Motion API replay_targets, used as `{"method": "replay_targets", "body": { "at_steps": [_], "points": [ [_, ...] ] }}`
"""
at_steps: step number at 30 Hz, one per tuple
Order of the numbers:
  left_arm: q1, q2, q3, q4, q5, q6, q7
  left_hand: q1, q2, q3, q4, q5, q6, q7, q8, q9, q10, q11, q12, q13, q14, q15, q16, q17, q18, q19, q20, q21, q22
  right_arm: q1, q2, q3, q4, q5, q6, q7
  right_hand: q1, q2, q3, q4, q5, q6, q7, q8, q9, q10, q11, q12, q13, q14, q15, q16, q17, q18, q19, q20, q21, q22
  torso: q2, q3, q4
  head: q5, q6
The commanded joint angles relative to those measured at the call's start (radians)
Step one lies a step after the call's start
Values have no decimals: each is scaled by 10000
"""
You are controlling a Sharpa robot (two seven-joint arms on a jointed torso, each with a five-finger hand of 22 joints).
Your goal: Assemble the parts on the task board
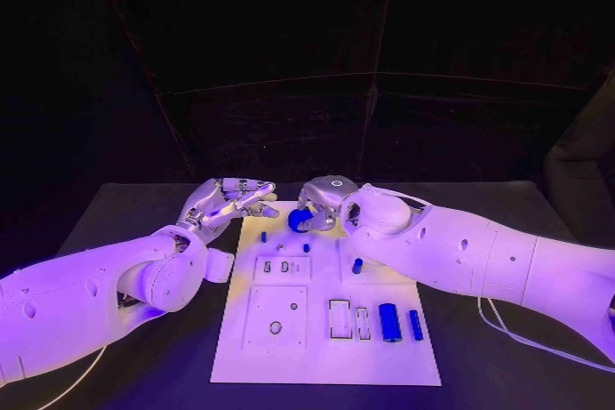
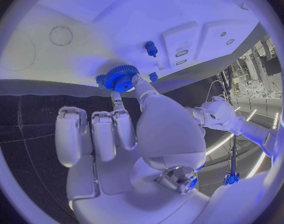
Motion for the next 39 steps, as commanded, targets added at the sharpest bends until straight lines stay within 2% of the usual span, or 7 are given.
{"method": "replay_targets", "body": {
  "at_steps": [1,12,14,15,18,27,39],
  "points": [
    [15,0,8,12,-4,111,35,17,100,2,-43,33,49,18,-35,-12,8,39,-35,17,-67,15,-34,13,138,-13,63,-51,-11,16,30,-2,-11,-78,313,76,-229,-56,-145,141,-81,-124,27,-103,-11,111,112,-87,1364,857,81,32,1719,-184,186,95,32,946,-2,-1,1,-5,-13],
    [16,-7,8,9,-4,121,25,36,115,2,-70,34,51,18,-47,-13,12,39,-50,21,-68,14,-47,38,138,-6,62,-63,-20,7,52,-9,-104,-77,395,-32,-338,-251,-333,428,-375,-385,107,-285,-14,2,185,-235,1243,861,141,40,1743,-183,181,150,27,942,0,1,-5,-14,-23],
    [16,-8,8,6,-4,122,19,40,120,3,-74,34,51,19,-49,-13,12,39,-52,21,-68,15,-50,41,138,-5,62,-65,-21,6,55,-10,-117,-39,474,-44,-514,-246,-411,713,-414,-416,127,-315,0,-2,208,-238,1244,862,168,43,1751,-184,186,175,30,952,1,1,-5,-14,-33],
    [16,-8,8,5,-4,122,17,41,122,4,-76,34,51,19,-50,-13,12,39,-53,21,-68,15,-51,43,138,-4,62,-66,-22,6,53,-11,-119,11,492,-49,-879,-147,-538,1074,-338,-405,132,-317,11,-3,216,-240,1243,864,177,48,1762,-185,187,188,30,955,2,2,-6,-13,-32],
    [16,-9,8,2,-4,124,10,47,131,7,-82,34,52,20,-53,-13,12,39,-57,21,-69,15,-54,48,138,-3,62,-68,-24,6,25,-11,-107,109,511,-62,-1304,-34,-862,1506,168,-399,135,-331,22,-9,223,-245,1241,868,181,58,1785,-187,193,194,35,968,1,3,-3,-26,-21],
    [18,-29,8,-7,-4,106,-2,67,160,19,-101,35,52,21,-62,-14,10,40,-70,23,-70,15,-63,64,138,2,62,-77,-30,6,-63,-12,-152,467,1000,-68,-1334,19,-1159,1694,190,-478,163,-397,11,-11,246,-242,1247,873,199,70,1812,-188,195,208,36,974,-4,0,-11,-38,-24],
    [19,-30,8,-26,-4,94,-9,92,189,32,-126,35,49,25,-75,-16,7,42,-85,24,-71,15,-75,83,138,8,62,-87,-38,7,-129,-13,-148,610,932,-32,-1284,124,-1274,1781,253,-531,186,-439,5,24,266,-189,1296,886,217,94,1866,-201,226,224,59,1036,1,0,-3,-54,-54]
  ]
}}
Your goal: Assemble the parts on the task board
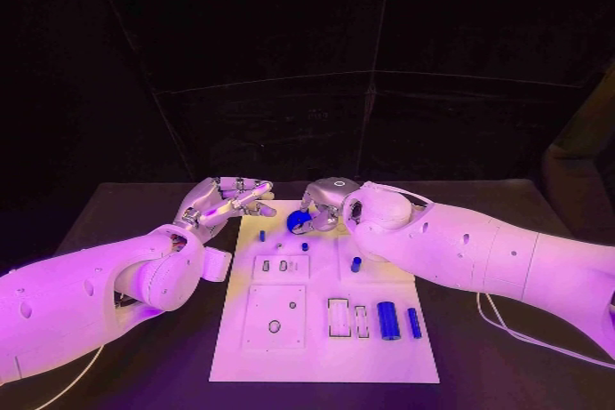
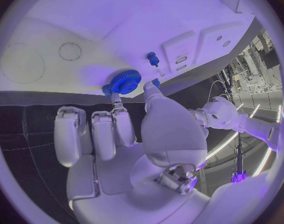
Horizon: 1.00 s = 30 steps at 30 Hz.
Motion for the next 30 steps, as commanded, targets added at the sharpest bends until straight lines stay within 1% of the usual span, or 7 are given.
{"method": "replay_targets", "body": {
  "at_steps": [1,15,19,22,25,27,30],
  "points": [
    [17,-3,8,6,-4,83,19,10,107,6,-41,35,49,25,-35,-16,7,43,-47,9,-71,15,-36,16,137,8,62,-47,-16,-20,-37,-27,-27,160,277,-29,6,122,-60,24,38,-48,26,-53,9,25,52,36,1300,887,74,56,1864,-202,241,67,61,1040,3,-2,2,2,-12],
    [22,-23,8,-5,-4,62,31,12,108,7,-44,35,48,25,-36,-16,7,43,-48,10,-71,15,-37,18,137,8,62,-47,-17,-20,-177,-29,98,351,378,136,219,290,-252,72,82,242,-61,67,63,111,-11,153,1403,893,32,68,1892,-204,251,48,71,1064,1,0,6,12,-47],
    [22,-24,8,-13,-4,68,33,29,120,14,-61,34,47,26,-43,-17,5,43,-57,10,-71,15,-43,28,137,12,61,-53,-21,-21,-254,-30,144,382,-204,283,357,370,-293,48,226,281,-79,64,60,176,-33,241,1482,904,10,90,1940,-215,277,25,89,1113,2,3,9,14,-57],
    [22,-31,8,-22,-4,73,32,29,120,14,-61,34,47,26,-43,-17,5,43,-57,10,-71,15,-43,28,137,12,61,-53,-21,-22,-382,-30,223,435,-993,481,473,384,-339,6,329,280,-73,45,52,220,-33,303,1539,916,8,114,1992,-226,306,16,109,1164,1,7,8,18,-47],
    [23,-46,8,-31,-4,70,30,36,123,16,-69,34,48,25,-45,-17,5,43,-60,10,-72,15,-46,33,137,13,61,-55,-22,-24,-552,-31,350,578,-1577,692,604,378,-391,-53,406,217,-50,-8,31,224,-17,307,1543,917,17,115,1995,-227,308,18,111,1166,-1,4,-4,32,-44],
    [23,-65,8,-41,-4,70,30,39,125,17,-71,34,48,25,-46,-17,5,43,-62,10,-72,15,-47,34,137,14,61,-56,-23,-25,-806,-31,546,821,-1956,966,688,376,-421,-92,441,186,-38,-34,23,225,-6,310,1546,922,26,125,2018,-228,312,24,113,1172,-2,6,-11,37,-54],
    [23,-91,8,-58,-4,79,33,39,125,17,-71,34,48,25,-46,-17,5,43,-62,10,-72,15,-47,34,137,14,61,-56,-23,-25,-1448,-31,1021,1567,-2127,1576,956,404,-457,-228,495,227,-39,-35,29,209,-5,285,1528,919,31,122,2011,-230,316,34,115,1182,-7,0,-23,18,-22]
  ]
}}
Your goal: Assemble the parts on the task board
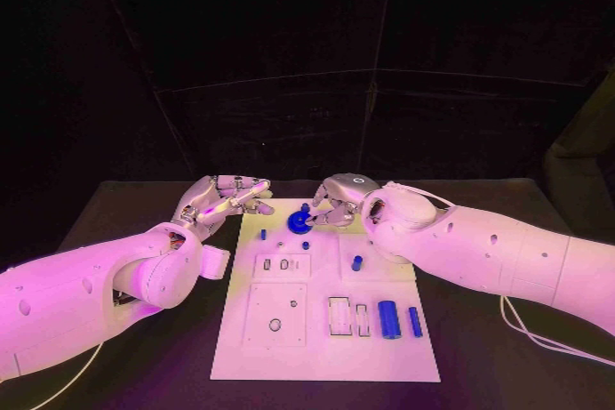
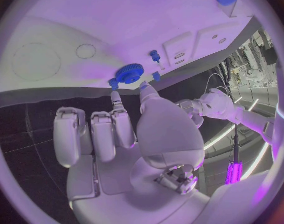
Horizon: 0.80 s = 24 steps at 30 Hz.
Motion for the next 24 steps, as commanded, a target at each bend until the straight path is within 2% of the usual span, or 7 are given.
{"method": "replay_targets", "body": {
  "at_steps": [1,6,9,15,18,20,24],
  "points": [
    [17,-21,8,-12,-5,86,42,2,88,-12,-44,34,48,25,-46,-17,5,43,-62,13,-72,15,-48,17,137,14,61,-56,-17,24,-640,3,462,1280,-941,1197,272,15,-41,-136,69,-12,24,-38,0,199,-6,0,1516,913,30,6,1993,-67,311,36,35,1166,-10,-7,-25,-17,26],
    [17,-43,8,-49,-5,103,50,27,97,-4,-71,34,50,23,-53,-17,7,41,-71,14,-73,14,-57,31,137,18,61,-63,-22,43,-1900,4,1058,3067,-515,2237,1287,-11,101,-806,-141,120,-20,-13,11,80,-50,-168,1382,860,-11,-96,1786,-37,228,23,-29,1027,-34,-10,-68,-61,108],
    [17,-36,7,-66,-5,113,52,36,98,-1,-80,34,52,20,-55,-17,9,40,-74,15,-73,14,-60,36,137,19,61,-66,-24,49,-2583,4,1249,3692,-458,2581,1709,-95,145,-1145,-104,123,-49,-31,3,0,-80,-279,1294,845,-34,-129,1729,-22,185,4,-64,954,-45,1,-138,-49,135],
    [16,28,7,-121,-5,143,57,49,100,1,-96,34,57,15,-57,-16,16,36,-77,16,-73,13,-64,44,137,22,60,-70,-27,49,-3506,1,1296,3847,-516,2915,1953,-179,121,-1382,8,16,-130,-98,-22,-25,-150,-325,1261,843,-80,-141,1720,-16,169,-32,-81,925,-58,58,-270,-35,146],
    [15,53,6,-154,-5,139,38,49,100,1,-96,34,57,15,-57,-16,16,36,-77,16,-73,13,-64,44,137,22,60,-70,-27,48,-3738,0,1236,3824,-476,2991,1977,-212,95,-1422,27,-47,-124,-128,-32,-42,-151,-355,1238,841,-89,-147,1711,-15,166,-44,-86,918,-45,90,-309,-25,166],
    [15,69,6,-193,-5,134,20,49,100,1,-96,34,57,15,-57,-16,16,36,-77,16,-73,13,-64,44,137,22,60,-70,-27,47,-3847,-1,1178,3810,-437,3029,1970,-222,71,-1432,38,-106,-121,-148,-40,-54,-148,-374,1223,843,-89,-146,1716,-12,159,-49,-92,907,-45,95,-306,-60,171],
    [15,105,6,-257,-5,147,7,49,100,1,-96,34,57,15,-57,-16,16,36,-77,16,-73,13,-64,44,137,22,60,-70,-27,42,-3927,-4,982,3791,-318,3066,1973,-233,46,-1450,45,-176,-124,-166,-48,-62,-149,-388,1212,844,-92,-145,1721,-11,154,-53,-97,896,-50,68,-248,-127,156]
  ]
}}
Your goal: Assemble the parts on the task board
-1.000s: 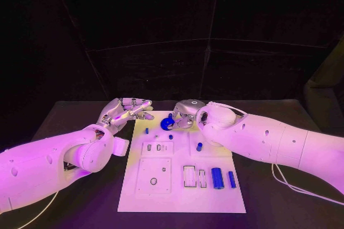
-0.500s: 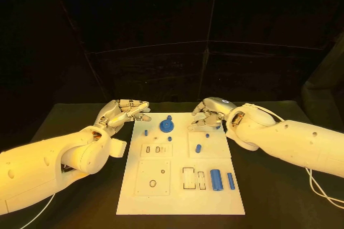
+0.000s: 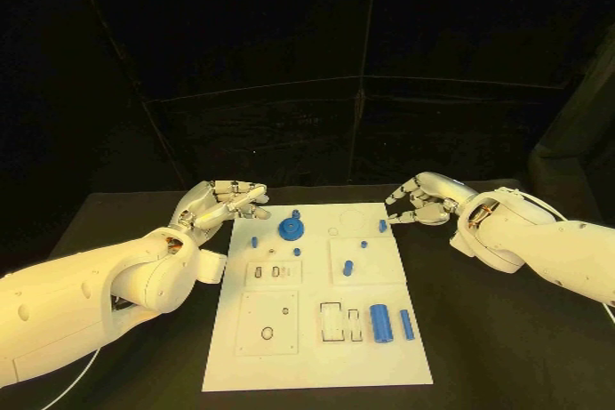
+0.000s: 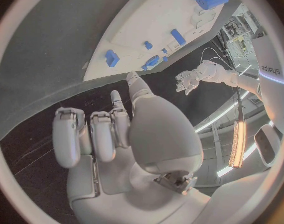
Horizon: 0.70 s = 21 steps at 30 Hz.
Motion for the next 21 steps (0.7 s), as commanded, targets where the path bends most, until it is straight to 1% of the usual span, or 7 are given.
{"method": "replay_targets", "body": {
  "at_steps": [1,2,4,5,8,11,21],
  "points": [
    [14,28,7,-35,-6,128,17,8,58,2,-41,34,57,15,-57,-9,16,36,-39,10,-73,12,-65,9,139,22,60,-31,-16,17,3,1,-138,223,98,406,114,-22,-16,-47,39,-115,6,-49,-12,-25,-39,-69,1211,844,-92,-29,1722,-12,154,-52,-56,898,5,-13,24,-53,-14],
    [14,37,7,-48,-6,132,17,21,57,3,-56,34,61,11,-59,-8,21,33,-42,11,-72,11,-69,17,140,25,59,-34,-19,14,12,1,-209,212,120,413,119,-24,-20,-54,40,-131,8,-52,-13,-23,-39,-68,1213,845,-92,-27,1727,-13,156,-53,-55,901,9,-3,27,-53,-25],
    [14,56,7,-72,-6,142,18,21,57,3,-57,34,62,11,-59,-8,22,33,-42,11,-72,11,-69,17,140,25,59,-35,-19,7,46,0,-366,191,152,429,137,-26,-26,-73,45,-165,12,-56,-16,-24,-38,-70,1212,847,-92,-26,1732,-13,155,-55,-56,899,12,-5,22,-98,-53],
    [13,62,7,-82,-6,145,18,21,57,3,-57,34,62,11,-59,-8,22,33,-42,11,-72,11,-69,17,140,25,59,-35,-19,2,66,-1,-438,184,158,438,138,-26,-26,-74,45,-167,12,-56,-16,-25,-38,-70,1212,847,-92,-25,1732,-13,154,-55,-56,899,16,3,19,-92,-59],
    [12,76,7,-107,-6,152,20,21,57,3,-57,34,62,11,-59,-8,22,33,-42,11,-72,11,-69,17,140,25,59,-35,-19,-16,137,-1,-632,172,197,470,163,-21,-29,-98,52,-211,21,-60,-18,-31,-33,-80,1205,850,-90,-19,1747,-13,154,-56,-58,898,8,-5,8,-68,-80],
    [12,86,7,-125,-6,157,22,21,57,3,-57,34,62,11,-59,-8,22,33,-42,11,-72,11,-69,17,140,25,59,-35,-19,-45,206,-2,-779,166,267,489,167,-20,-30,-102,52,-217,22,-60,-18,-30,-32,-79,1206,851,-89,-18,1750,-12,153,-56,-58,897,4,-24,13,-81,-99],
    [11,99,6,-165,-6,166,25,21,57,3,-57,34,62,11,-59,-8,22,33,-42,11,-72,11,-69,17,140,25,59,-35,-19,-273,459,-2,-1015,123,527,547,241,29,-9,-163,61,-195,26,-17,1,-17,-27,-61,1223,853,-86,-16,1757,-14,158,-55,-57,905,6,-15,21,-50,-159]
  ]
}}
